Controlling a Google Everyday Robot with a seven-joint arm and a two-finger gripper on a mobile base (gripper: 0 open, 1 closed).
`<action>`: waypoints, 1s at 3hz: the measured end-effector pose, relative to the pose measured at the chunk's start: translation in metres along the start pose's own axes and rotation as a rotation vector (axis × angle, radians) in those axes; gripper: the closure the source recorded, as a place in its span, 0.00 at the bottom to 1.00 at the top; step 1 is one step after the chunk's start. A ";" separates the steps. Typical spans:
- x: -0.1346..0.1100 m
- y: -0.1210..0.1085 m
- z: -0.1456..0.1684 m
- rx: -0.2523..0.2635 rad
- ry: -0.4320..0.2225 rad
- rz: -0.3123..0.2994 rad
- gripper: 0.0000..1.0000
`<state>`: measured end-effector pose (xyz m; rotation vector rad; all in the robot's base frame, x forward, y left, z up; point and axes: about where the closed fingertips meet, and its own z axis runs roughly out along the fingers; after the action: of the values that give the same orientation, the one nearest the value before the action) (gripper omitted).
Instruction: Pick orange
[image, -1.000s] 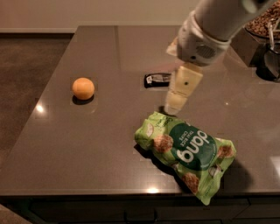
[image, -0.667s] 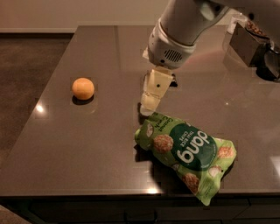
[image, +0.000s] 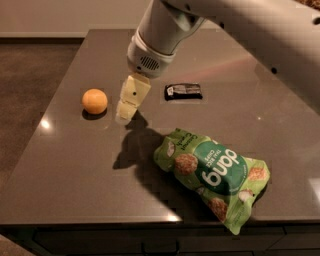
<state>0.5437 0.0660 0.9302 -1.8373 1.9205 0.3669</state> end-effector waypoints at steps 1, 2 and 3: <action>-0.032 -0.010 0.027 0.007 -0.023 -0.006 0.00; -0.057 -0.028 0.069 0.020 -0.016 -0.022 0.00; -0.059 -0.042 0.094 0.014 0.003 -0.031 0.00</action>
Offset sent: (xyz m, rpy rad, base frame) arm 0.0629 0.1117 -0.0525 -0.0037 -0.0427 0.0101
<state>0.5989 0.1600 0.8835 -1.8569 1.8902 0.3395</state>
